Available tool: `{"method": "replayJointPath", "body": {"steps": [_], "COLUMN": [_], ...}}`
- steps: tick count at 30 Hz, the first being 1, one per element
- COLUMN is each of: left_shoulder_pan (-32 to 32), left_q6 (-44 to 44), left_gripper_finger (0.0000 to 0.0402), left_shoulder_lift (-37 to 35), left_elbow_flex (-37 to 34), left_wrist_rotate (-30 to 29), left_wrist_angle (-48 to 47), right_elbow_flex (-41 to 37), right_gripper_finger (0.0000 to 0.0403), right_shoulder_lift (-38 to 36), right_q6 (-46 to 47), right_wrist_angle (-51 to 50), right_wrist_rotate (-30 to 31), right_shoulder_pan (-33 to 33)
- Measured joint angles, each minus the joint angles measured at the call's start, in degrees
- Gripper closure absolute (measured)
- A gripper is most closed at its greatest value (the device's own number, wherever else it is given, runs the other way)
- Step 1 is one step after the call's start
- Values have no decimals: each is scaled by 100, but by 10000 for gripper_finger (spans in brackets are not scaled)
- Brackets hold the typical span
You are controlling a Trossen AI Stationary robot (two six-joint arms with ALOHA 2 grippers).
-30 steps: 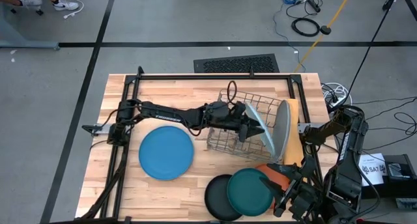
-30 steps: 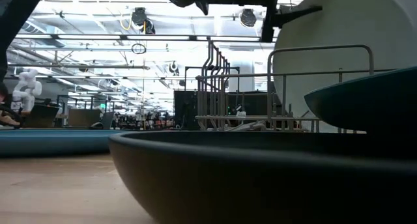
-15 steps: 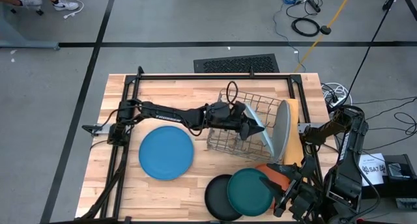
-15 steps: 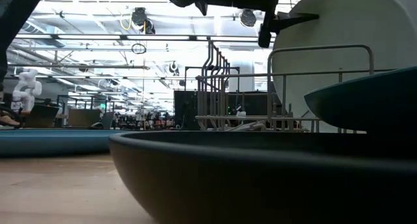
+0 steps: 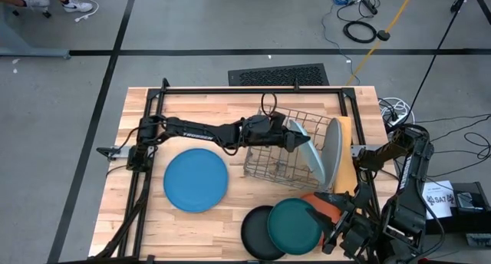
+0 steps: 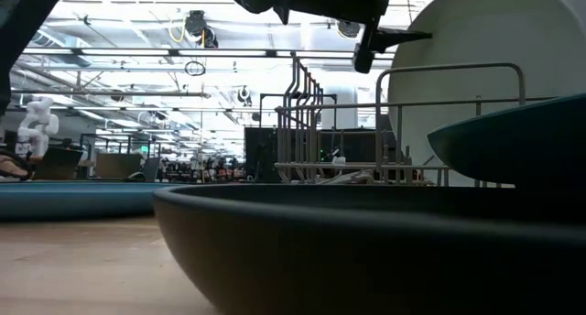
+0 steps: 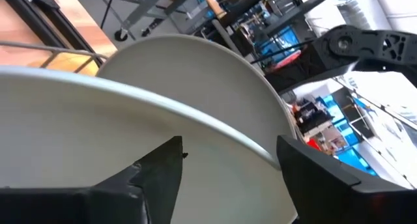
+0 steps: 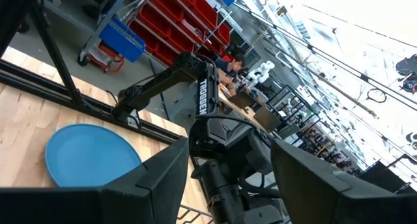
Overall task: Sort dishes
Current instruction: Put the light blue plate into the dish rack
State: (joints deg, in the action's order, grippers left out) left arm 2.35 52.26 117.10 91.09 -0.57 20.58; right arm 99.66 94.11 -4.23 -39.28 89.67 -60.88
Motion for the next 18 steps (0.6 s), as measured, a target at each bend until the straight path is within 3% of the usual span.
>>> {"method": "replayJointPath", "body": {"steps": [8, 18], "left_shoulder_pan": [-7, -98], "left_q6": [-4, -170], "left_gripper_finger": [209, 328], "left_shoulder_lift": [-4, 7], "left_elbow_flex": [0, -2], "left_wrist_rotate": [-126, -6], "left_wrist_angle": [110, 438], "right_elbow_flex": [0, 0], "right_gripper_finger": [193, 193], "right_shoulder_lift": [0, 0], "right_q6": [16, 16], "right_wrist_angle": [2, 8], "right_wrist_rotate": [0, 0], "right_shoulder_pan": [0, -4]}}
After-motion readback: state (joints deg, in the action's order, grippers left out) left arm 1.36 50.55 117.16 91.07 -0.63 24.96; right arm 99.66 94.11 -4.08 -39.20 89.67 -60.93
